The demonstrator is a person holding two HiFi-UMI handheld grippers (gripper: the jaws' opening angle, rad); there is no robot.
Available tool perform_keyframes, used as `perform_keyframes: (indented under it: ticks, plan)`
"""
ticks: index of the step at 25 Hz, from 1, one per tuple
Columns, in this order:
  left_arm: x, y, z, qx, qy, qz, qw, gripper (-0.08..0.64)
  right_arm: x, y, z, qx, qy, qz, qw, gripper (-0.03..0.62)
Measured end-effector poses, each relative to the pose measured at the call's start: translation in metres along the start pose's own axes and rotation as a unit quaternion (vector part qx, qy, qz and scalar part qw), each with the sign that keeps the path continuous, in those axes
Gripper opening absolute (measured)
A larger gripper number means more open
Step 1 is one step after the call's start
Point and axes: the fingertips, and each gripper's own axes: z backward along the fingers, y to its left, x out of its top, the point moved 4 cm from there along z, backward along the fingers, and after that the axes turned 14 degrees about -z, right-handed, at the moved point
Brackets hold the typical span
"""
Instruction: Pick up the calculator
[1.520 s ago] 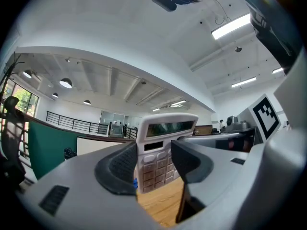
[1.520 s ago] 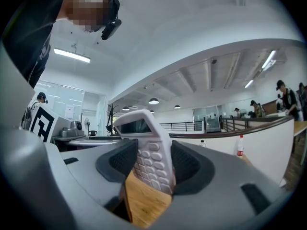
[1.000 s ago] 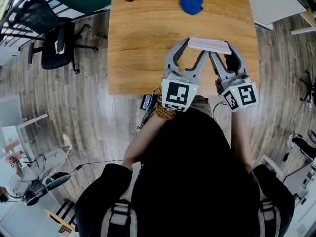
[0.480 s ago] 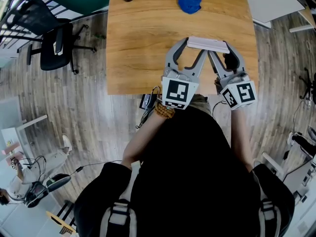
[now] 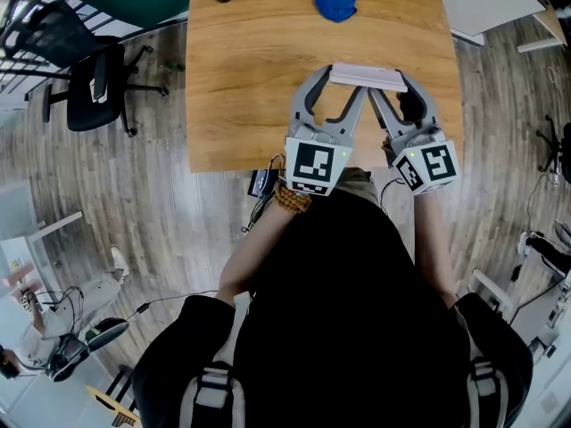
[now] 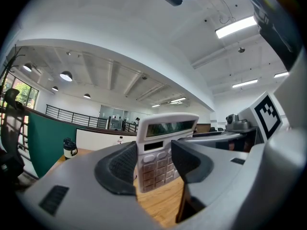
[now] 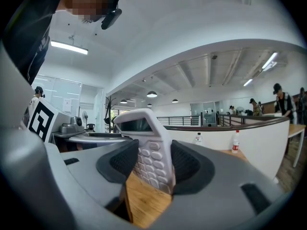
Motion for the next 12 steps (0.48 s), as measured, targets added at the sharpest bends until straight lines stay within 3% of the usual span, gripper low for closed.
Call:
perform_keyframes:
  ticks: [12]
  plan:
    - [-0.0035, 0.0021, -0.0012, -0.005, 0.001, 0.002, 1.0, 0.229, -0.0034, -0.0007, -0.0022, -0.006, 0.002, -0.001, 1.0, 0.222]
